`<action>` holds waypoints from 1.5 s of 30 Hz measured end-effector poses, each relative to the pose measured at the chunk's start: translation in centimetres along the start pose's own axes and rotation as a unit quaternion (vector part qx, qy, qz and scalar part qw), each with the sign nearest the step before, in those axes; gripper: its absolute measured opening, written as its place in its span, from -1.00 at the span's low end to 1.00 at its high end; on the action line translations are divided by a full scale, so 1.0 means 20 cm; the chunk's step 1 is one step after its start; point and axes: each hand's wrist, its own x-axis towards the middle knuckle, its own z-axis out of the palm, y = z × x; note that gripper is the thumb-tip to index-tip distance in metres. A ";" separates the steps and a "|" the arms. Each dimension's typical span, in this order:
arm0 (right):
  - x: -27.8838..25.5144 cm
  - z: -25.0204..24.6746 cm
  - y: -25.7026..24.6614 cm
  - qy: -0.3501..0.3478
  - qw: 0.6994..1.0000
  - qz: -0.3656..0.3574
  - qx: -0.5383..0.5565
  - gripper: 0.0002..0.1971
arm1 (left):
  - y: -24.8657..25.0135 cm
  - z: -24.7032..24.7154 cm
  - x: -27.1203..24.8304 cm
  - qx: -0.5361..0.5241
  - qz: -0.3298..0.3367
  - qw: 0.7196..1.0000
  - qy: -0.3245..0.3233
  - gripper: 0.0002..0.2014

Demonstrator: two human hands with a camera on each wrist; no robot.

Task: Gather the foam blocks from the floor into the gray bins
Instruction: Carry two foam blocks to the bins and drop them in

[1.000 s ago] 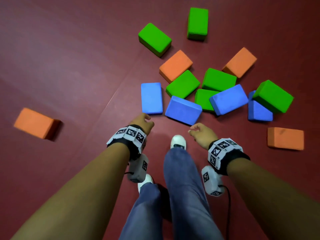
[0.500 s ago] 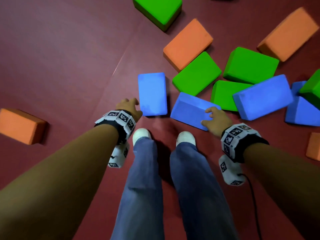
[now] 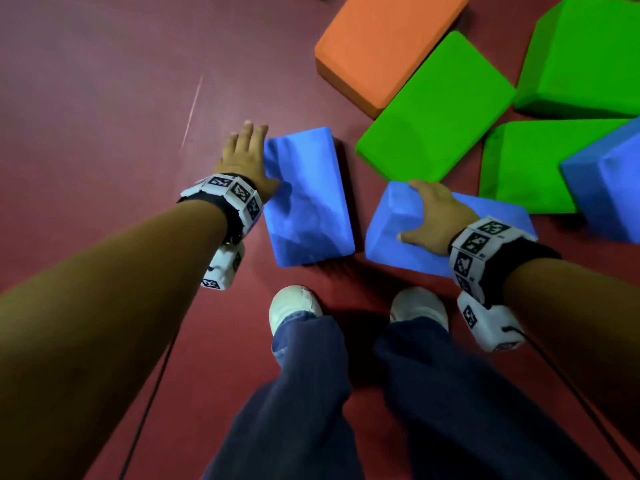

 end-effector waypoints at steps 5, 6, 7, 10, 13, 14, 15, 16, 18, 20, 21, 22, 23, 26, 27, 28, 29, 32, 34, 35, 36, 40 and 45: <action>0.09 0.00 0.02 0.022 0.997 0.017 -0.066 0.04 | 0.10 0.02 0.15 -0.015 -0.020 0.998 -0.062 0.14; 0.09 -0.01 0.02 0.019 0.997 0.017 -0.079 0.07 | 0.12 0.02 0.14 0.008 -0.028 0.998 -0.063 0.18; 0.07 -0.01 0.03 0.016 0.996 0.016 -0.091 0.09 | 0.12 0.03 0.13 0.040 -0.038 0.996 -0.069 0.20; 0.00 -0.01 0.04 0.021 0.994 0.030 -0.103 0.07 | 0.11 0.08 0.04 0.079 -0.059 0.988 -0.116 0.01; -0.11 -0.03 0.03 0.040 0.989 0.050 -0.137 0.00 | 0.11 0.13 -0.13 -0.033 -0.072 0.992 -0.102 -0.14; -0.16 -0.04 0.02 0.050 0.986 0.046 -0.151 -0.03 | 0.12 0.13 -0.19 -0.086 -0.076 0.989 -0.095 -0.15; -0.22 -0.05 0.01 0.062 0.984 0.037 -0.162 -0.07 | 0.12 0.12 -0.25 -0.134 -0.077 0.984 -0.090 -0.16; -0.28 -0.07 -0.01 0.074 0.982 0.027 -0.169 -0.10 | 0.11 0.10 -0.30 -0.161 -0.075 0.980 -0.085 -0.15; -0.40 -0.11 -0.06 0.095 0.980 0.010 -0.172 -0.12 | 0.09 0.04 -0.44 -0.163 -0.063 0.982 -0.069 -0.04; -0.53 -0.16 -0.13 0.096 0.979 -0.007 -0.181 -0.03 | 0.04 -0.04 -0.62 -0.155 -0.075 0.985 -0.029 0.04; -0.59 -0.19 -0.18 0.094 0.977 -0.019 -0.191 0.02 | 0.01 -0.10 -0.72 -0.162 -0.092 0.983 -0.003 0.02; -0.64 -0.23 -0.24 0.095 0.975 -0.032 -0.197 0.05 | -0.02 -0.16 -0.82 -0.178 -0.117 0.977 0.025 -0.02; -0.70 -0.27 -0.31 0.099 0.974 -0.045 -0.198 0.06 | -0.07 -0.24 -0.92 -0.207 -0.147 0.966 0.051 -0.05; -0.89 -0.38 -0.53 0.104 0.977 -0.077 -0.170 0.00 | -0.22 -0.45 -1.25 -0.332 -0.228 0.909 0.105 -0.09; -0.98 -0.42 -0.62 0.101 0.977 -0.090 -0.167 -0.03 | -0.27 -0.52 -1.39 -0.368 -0.252 0.887 0.118 -0.10; -1.08 -0.46 -0.71 0.099 0.974 -0.109 -0.170 -0.06 | -0.32 -0.59 -1.54 -0.398 -0.276 0.865 0.133 -0.10; -1.19 -0.50 -0.81 0.098 0.971 -0.134 -0.175 -0.09 | -0.36 -0.65 -1.71 -0.424 -0.298 0.842 0.153 -0.10; -1.58 -0.55 -1.07 0.093 0.953 -0.216 -0.190 -0.13 | -0.42 -0.77 -2.28 -0.485 -0.356 0.769 0.217 -0.05; -1.88 -0.54 -1.23 0.090 0.936 -0.279 -0.194 -0.14 | -0.42 -0.82 -2.70 -0.511 -0.392 0.717 0.267 0.00; -2.04 -0.52 -1.31 0.083 0.925 -0.316 -0.193 -0.14 | -0.42 -0.83 -2.92 -0.520 -0.410 0.687 0.299 0.01; -2.20 -0.49 -1.38 0.074 0.914 -0.353 -0.187 -0.14 | -0.41 -0.84 -3.14 -0.526 -0.427 0.657 0.332 0.02; -2.86 -0.34 -1.64 0.033 0.856 -0.487 -0.169 -0.12 | -0.34 -0.81 -3.97 -0.519 -0.499 0.537 0.440 0.11; -3.63 -0.06 -1.78 -0.035 0.757 -0.632 -0.162 -0.11 | -0.14 -0.63 -4.84 -0.494 -0.575 0.373 0.535 0.03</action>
